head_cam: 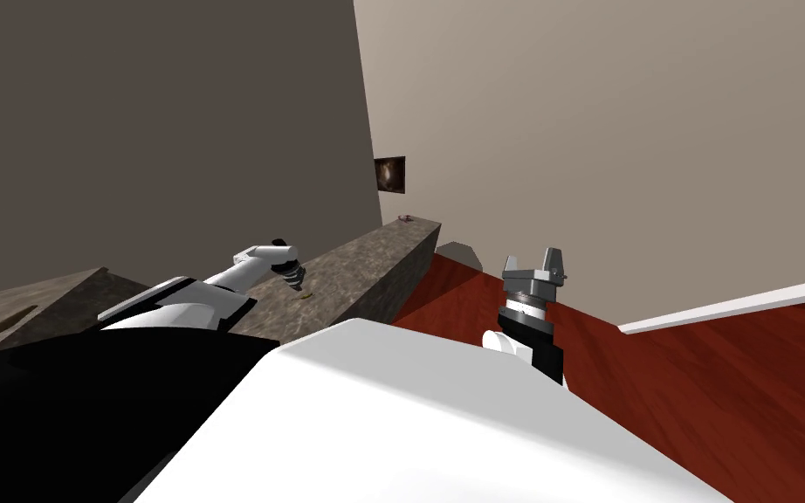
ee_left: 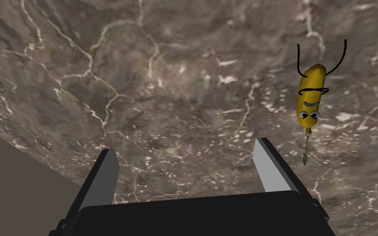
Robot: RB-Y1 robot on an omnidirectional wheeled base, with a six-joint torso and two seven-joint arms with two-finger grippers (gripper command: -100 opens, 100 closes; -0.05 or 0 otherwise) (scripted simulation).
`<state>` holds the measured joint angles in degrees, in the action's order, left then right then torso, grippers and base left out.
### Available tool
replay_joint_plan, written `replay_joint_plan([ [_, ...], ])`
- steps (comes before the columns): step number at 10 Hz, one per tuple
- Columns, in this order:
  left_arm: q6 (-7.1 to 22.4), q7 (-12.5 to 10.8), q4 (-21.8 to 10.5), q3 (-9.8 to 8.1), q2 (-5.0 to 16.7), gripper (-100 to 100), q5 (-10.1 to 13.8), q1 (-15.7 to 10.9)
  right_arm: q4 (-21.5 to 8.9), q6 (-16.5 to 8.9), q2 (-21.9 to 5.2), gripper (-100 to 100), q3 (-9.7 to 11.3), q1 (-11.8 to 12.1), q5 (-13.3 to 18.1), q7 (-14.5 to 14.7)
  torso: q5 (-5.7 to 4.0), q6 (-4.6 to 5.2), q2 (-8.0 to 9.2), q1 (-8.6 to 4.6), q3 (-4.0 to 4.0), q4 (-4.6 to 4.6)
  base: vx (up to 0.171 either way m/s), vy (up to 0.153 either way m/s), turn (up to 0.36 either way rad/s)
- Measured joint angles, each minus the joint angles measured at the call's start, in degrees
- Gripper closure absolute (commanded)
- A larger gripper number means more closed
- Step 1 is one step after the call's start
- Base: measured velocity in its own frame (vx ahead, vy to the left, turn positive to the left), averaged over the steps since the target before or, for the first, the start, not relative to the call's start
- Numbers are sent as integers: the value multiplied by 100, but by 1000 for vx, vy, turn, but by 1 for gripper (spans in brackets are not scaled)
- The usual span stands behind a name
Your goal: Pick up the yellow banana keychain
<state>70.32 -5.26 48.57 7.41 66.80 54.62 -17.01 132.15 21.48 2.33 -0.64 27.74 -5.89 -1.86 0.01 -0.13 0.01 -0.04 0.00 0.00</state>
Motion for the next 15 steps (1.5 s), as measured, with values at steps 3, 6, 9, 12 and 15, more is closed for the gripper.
replay_joint_plan([
  [3, -297, -171, 250, 355, 330, -100, 517, 312, 0, 0, 0, 0, 0, 0, 0, 0, -1, 0, -3, -2, -2, 0, 8, -3, -138],
  [6, -390, -253, 352, 718, 526, -100, 1013, 514, 0, 0, 0, 0, 0, 0, 0, 0, 0, 0, 0, 0, 0, 0, 1, 0, 10],
  [9, -528, -321, 481, 897, 678, -100, 1458, 671, 0, 0, 0, 0, 1, -1, 0, 0, -1, 6, -3, -3, -2, -1, 7, -3, -133],
  [12, -817, -408, 558, 1405, 985, -100, 1934, 950, 0, 0, 0, 0, 0, 0, 0, 0, 1, -2, 0, 1, 0, 0, 3, 0, 4],
  [15, -792, -452, 634, 1455, 1050, -100, 2385, 1003, 0, 0, 0, 0, 0, 0, 0, 0, 0, 0, 0, 0, 0, 0, 4, -3, -85],
])
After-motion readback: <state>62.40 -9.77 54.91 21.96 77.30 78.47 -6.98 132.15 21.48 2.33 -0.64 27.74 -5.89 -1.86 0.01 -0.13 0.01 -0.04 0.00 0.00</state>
